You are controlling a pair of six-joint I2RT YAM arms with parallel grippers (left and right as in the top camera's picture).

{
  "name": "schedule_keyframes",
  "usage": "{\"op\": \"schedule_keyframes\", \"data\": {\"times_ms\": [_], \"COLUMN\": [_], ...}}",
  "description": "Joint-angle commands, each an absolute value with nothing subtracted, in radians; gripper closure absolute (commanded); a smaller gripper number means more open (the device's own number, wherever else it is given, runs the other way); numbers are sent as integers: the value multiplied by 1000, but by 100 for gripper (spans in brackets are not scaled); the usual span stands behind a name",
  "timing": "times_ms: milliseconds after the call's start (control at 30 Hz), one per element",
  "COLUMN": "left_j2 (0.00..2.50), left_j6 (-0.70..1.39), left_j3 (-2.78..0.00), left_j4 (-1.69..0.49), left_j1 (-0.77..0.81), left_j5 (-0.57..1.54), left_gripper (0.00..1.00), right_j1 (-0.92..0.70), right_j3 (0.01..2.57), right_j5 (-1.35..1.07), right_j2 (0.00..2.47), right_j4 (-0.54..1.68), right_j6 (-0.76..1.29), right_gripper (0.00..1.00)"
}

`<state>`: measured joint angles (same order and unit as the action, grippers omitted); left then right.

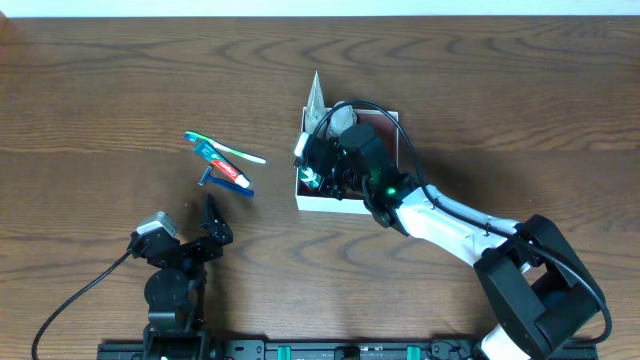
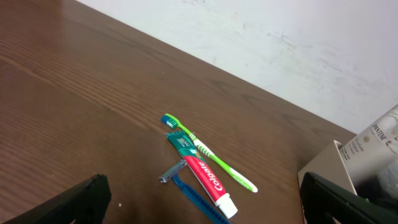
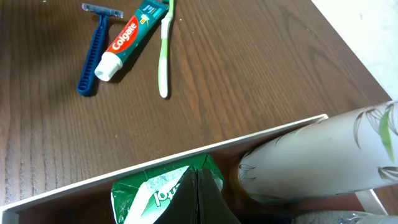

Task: Pack container
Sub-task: 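Lower the Dettol soap into the box's front-left area and release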

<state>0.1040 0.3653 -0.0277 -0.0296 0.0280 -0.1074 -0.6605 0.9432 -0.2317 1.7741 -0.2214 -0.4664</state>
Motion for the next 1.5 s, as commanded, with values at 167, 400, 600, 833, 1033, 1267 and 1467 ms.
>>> {"op": "schedule_keyframes", "data": {"times_ms": [167, 400, 600, 833, 1033, 1267, 1467], "left_j2": [104, 104, 104, 104, 104, 104, 104], "left_j6": [355, 355, 355, 355, 355, 355, 355], "left_j3": [-4, -4, -4, -4, -4, -4, -4], "left_j4": [-62, -62, -62, -62, -62, -62, -62], "left_j1": [25, 25, 25, 25, 25, 25, 25], "left_j5": [-115, -115, -115, -115, -115, -115, -115], "left_gripper": [2, 2, 2, 2, 2, 2, 2], "right_j1": [-676, -681, -682, -682, -681, -679, -679], "right_j3": [947, 947, 947, 947, 947, 947, 947], "right_j5": [-263, -271, -281, -284, -284, -272, -258], "right_j2": [1789, 1790, 1813, 1833, 1833, 1835, 1835], "right_j4": [-215, -216, -216, -218, -210, -188, -184], "right_j6": [-434, -431, -430, -423, -423, -423, -423], "right_gripper": [99, 99, 99, 99, 99, 99, 99]}}
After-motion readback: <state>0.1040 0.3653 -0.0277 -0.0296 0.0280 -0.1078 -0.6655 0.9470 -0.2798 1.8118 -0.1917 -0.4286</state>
